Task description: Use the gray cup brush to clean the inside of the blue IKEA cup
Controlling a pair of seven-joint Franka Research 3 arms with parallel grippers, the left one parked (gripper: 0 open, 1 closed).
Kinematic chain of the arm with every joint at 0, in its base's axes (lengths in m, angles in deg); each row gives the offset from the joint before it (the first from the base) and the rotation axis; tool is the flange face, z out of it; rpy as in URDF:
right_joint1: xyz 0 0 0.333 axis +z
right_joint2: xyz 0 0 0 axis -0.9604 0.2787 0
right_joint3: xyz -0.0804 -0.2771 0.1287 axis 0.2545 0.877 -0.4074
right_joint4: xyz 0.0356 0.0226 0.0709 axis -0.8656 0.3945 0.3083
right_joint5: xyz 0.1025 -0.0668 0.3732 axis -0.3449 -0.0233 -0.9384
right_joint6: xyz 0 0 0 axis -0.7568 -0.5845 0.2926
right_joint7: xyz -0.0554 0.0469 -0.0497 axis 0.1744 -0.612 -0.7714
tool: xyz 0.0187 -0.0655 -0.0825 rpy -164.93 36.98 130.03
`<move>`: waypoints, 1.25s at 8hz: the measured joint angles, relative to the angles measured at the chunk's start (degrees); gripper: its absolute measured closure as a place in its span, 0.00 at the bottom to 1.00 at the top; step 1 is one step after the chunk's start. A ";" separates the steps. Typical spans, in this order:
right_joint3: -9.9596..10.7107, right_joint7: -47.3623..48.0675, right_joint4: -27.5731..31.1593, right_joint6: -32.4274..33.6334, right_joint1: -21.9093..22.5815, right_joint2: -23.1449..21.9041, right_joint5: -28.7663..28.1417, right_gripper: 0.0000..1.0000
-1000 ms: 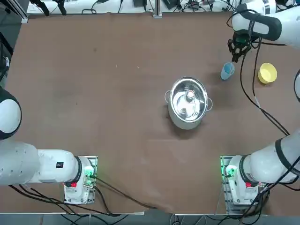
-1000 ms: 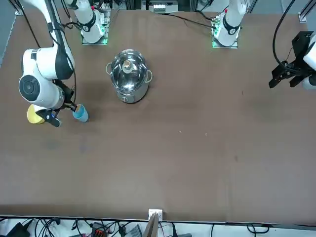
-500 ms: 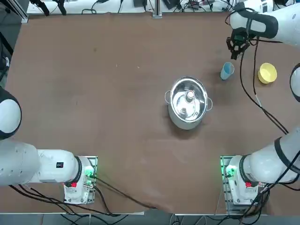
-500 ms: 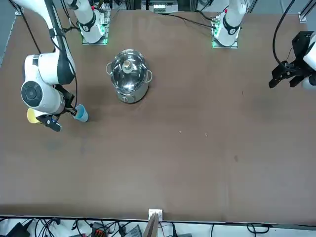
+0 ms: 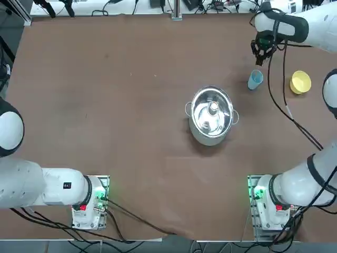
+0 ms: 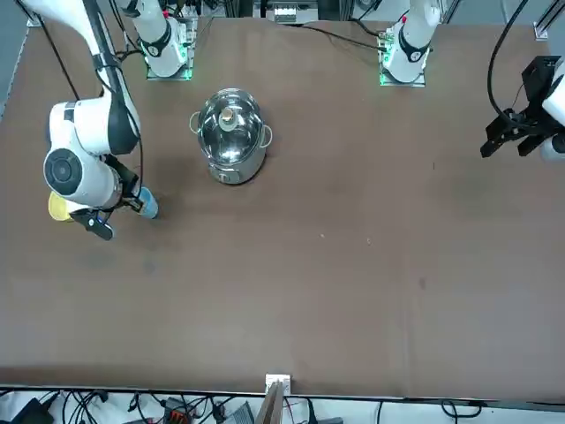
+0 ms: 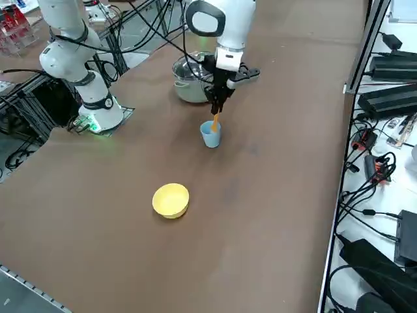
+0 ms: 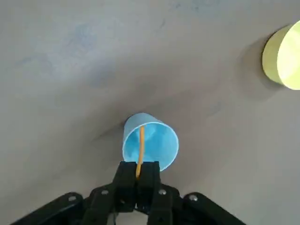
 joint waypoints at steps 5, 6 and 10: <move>0.13 1.04 -0.52 4.94 0.31 0.36 -0.46 0.96; 0.34 1.04 -0.70 5.61 0.13 0.36 -0.46 0.96; 0.97 1.04 -1.01 5.80 -0.57 0.58 0.89 0.96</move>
